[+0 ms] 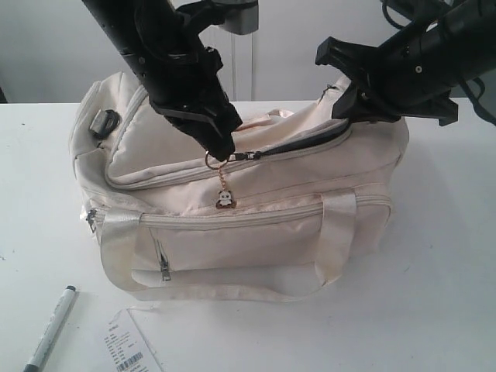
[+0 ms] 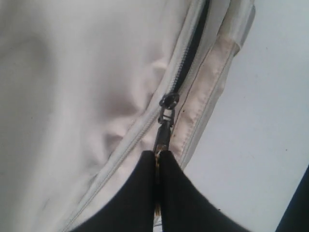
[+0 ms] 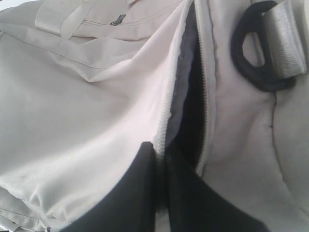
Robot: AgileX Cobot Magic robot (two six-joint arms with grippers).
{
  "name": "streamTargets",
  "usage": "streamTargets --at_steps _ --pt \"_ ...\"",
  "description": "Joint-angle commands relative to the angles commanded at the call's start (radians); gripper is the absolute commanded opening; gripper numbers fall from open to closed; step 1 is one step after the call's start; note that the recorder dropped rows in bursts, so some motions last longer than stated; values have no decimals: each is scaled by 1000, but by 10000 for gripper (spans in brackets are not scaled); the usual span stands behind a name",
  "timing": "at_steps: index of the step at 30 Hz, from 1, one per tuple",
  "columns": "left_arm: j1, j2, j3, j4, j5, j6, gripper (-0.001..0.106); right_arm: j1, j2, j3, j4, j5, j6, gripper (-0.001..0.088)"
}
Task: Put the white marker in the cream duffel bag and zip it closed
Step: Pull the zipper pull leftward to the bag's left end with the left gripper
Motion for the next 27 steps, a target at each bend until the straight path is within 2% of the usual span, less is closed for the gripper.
streamTargets --at_steps 23,27 --pt "0 -65 13 73 0 -2 0 0 0 0 -2 2 -11 0" --pt "0 -74 41 77 0 0 0 0 0 0 -2 2 -11 0"
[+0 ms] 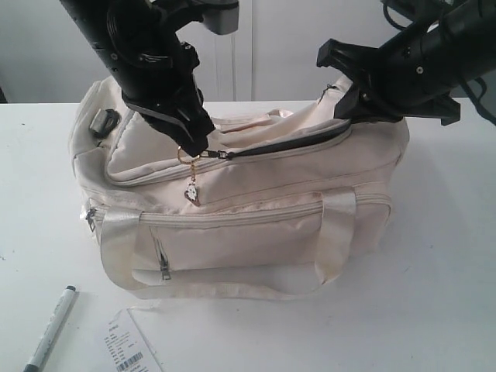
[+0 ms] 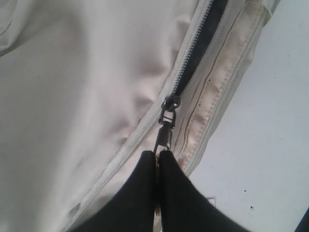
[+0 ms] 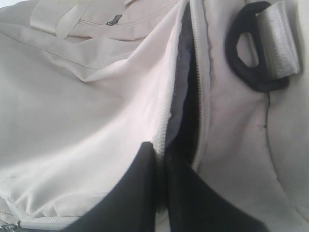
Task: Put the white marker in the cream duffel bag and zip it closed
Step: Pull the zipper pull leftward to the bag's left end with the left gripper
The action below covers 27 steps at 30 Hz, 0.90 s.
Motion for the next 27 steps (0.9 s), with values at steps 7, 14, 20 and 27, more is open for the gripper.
streamTargets --at_steps 7,14,20,27 --pt "0 -6 38 24 0 0 0 0 0 0 0 5 0 0" --pt "2 -6 36 38 0 -2 0 0 0 0 -4 14 0 0" --pt "2 -6 36 65 0 -16 0 0 0 0 -14 12 0 0" --pt "2 -7 36 80 0 -23 0 -2 0 0 -16 12 0 0"
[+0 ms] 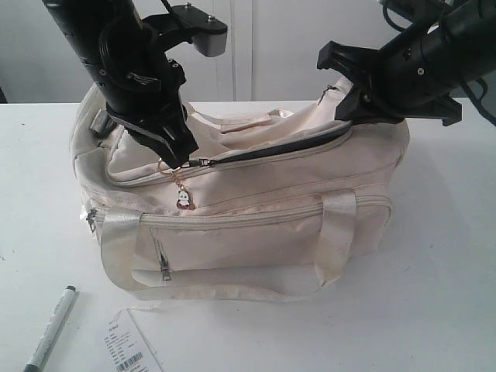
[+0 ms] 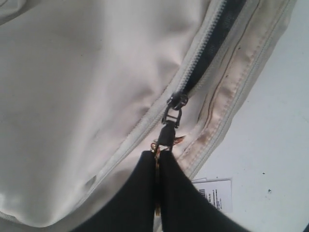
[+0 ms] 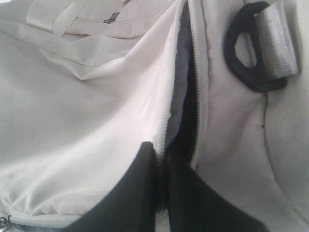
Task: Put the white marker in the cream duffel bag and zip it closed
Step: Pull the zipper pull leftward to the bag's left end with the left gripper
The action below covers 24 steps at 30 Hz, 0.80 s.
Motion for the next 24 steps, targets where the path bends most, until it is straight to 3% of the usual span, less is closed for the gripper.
streamTargets --at_steps 13,24 --pt "0 -44 2 42 0 -4 0 0 0 0 -2 -2 0 0" --pt "0 -54 102 167 0 -37 0 0 0 0 -2 -2 0 0"
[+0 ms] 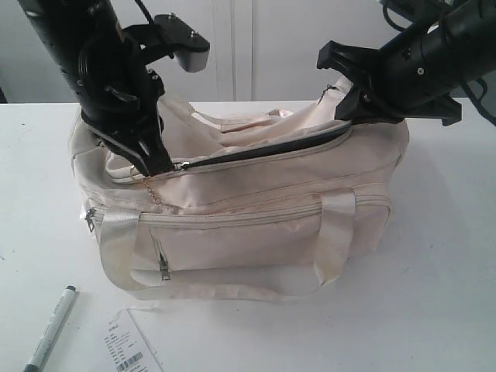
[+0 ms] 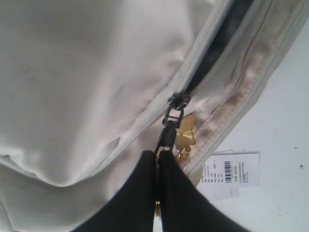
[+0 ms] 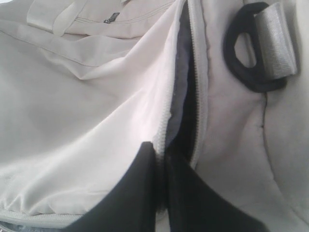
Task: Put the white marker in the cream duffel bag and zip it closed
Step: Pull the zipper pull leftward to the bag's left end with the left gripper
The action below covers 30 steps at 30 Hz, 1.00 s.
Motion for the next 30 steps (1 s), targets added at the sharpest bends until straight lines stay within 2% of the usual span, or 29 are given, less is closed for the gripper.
streamTargets --at_steps 10,19,30 --pt "0 -72 3 44 0 -10 0 0 0 0 0 0 0 0" --pt "0 -78 3 112 0 -42 0 0 0 0 -8 2 -10 0" --pt "0 -103 3 128 0 -55 0 0 0 0 -26 4 -10 0"
